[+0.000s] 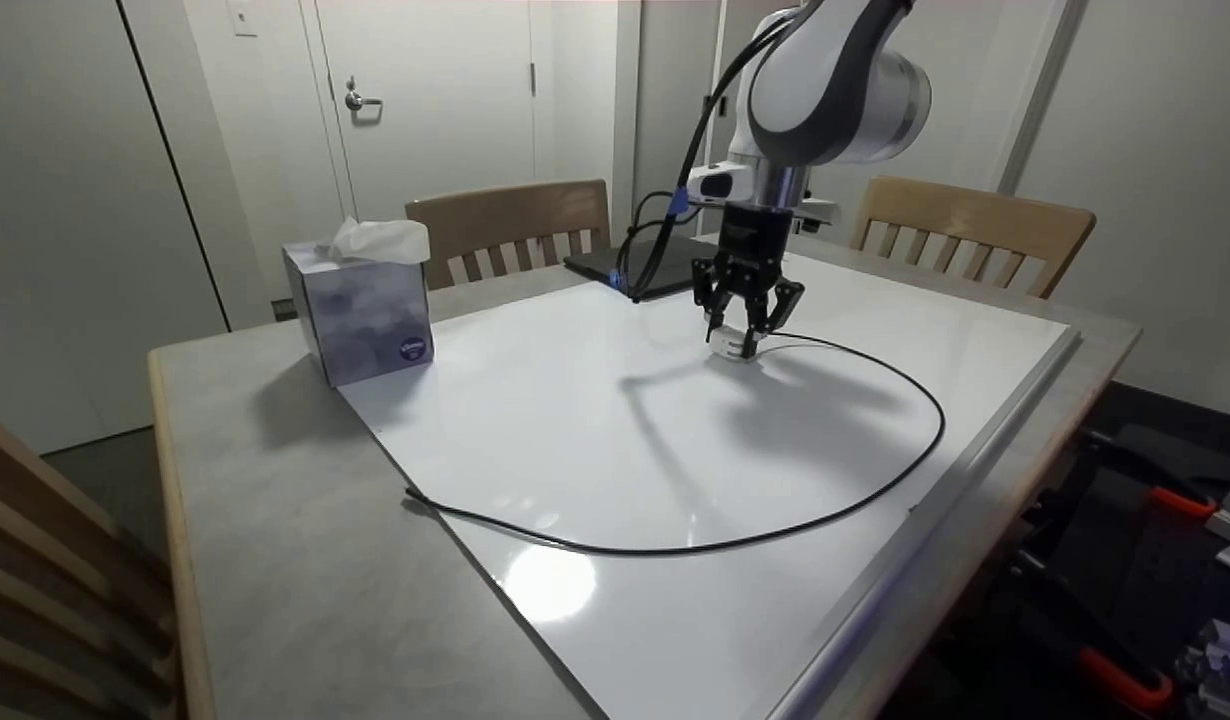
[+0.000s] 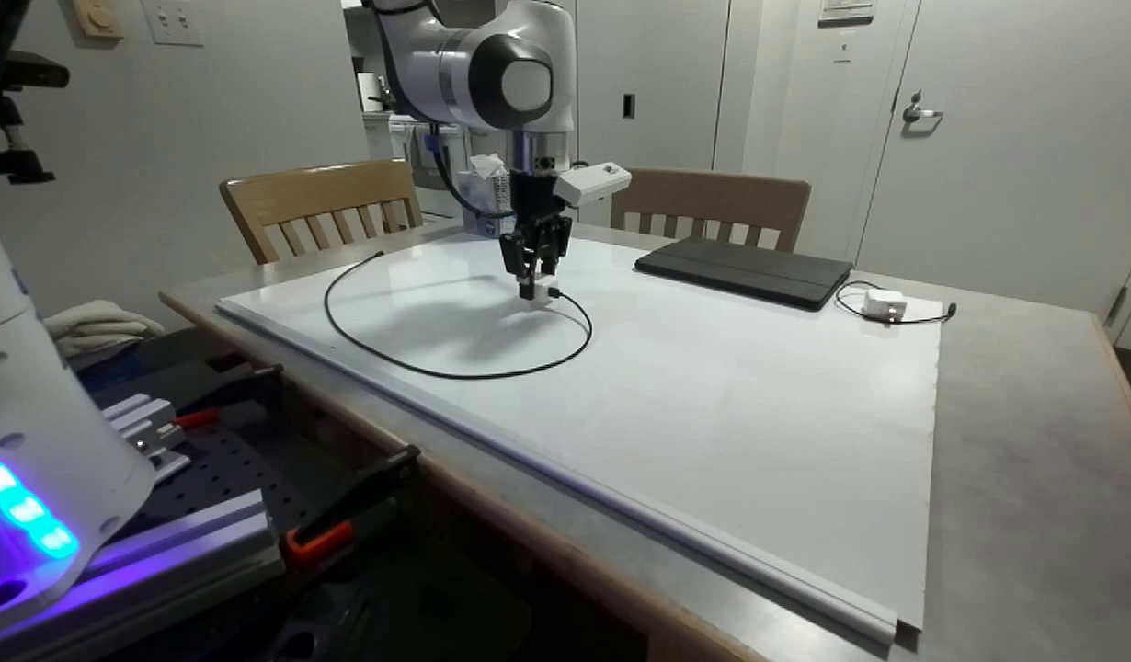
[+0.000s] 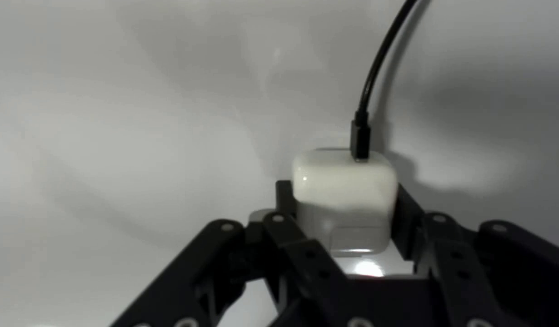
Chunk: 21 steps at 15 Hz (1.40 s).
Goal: Unwind the black charging cable
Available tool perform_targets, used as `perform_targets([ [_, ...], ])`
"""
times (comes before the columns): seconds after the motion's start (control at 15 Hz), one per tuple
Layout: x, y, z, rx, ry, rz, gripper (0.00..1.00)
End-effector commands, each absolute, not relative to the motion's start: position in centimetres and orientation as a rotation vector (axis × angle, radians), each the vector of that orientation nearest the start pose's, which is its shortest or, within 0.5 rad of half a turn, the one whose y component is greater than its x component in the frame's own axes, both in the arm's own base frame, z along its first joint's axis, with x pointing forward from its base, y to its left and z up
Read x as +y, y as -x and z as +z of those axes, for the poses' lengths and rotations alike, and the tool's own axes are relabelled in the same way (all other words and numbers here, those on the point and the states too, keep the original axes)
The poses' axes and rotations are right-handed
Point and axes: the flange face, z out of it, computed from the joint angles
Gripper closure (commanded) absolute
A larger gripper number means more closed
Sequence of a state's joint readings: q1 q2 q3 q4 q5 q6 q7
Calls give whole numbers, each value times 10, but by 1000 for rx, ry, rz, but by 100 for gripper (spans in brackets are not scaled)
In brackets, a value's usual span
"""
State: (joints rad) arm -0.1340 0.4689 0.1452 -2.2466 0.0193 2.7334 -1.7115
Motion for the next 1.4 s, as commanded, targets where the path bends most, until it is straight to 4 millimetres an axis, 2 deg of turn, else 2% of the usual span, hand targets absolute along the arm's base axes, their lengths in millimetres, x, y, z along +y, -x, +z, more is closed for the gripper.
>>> perform_targets([
  [0.0, -24, -542, 164, 2143, -2292, 227, 74],
  [0.4, -89, -541, 176, 1686, -2490, 353, 74],
  [0.67, -124, -538, 179, 1367, -2574, 472, 74],
  [0.73, -113, -543, 178, 1483, -2543, 424, 49],
  [0.87, -124, -541, 178, 1399, -2572, 443, 49],
  [1.07, -124, -541, 179, 1382, -2581, 450, 49],
  [1.13, -123, -541, 179, 1381, -2581, 452, 74],
  [1.2, -129, -544, 179, 1274, -2612, 437, 74],
  [1.33, -155, -551, 183, 1068, -2662, 439, 74],
])
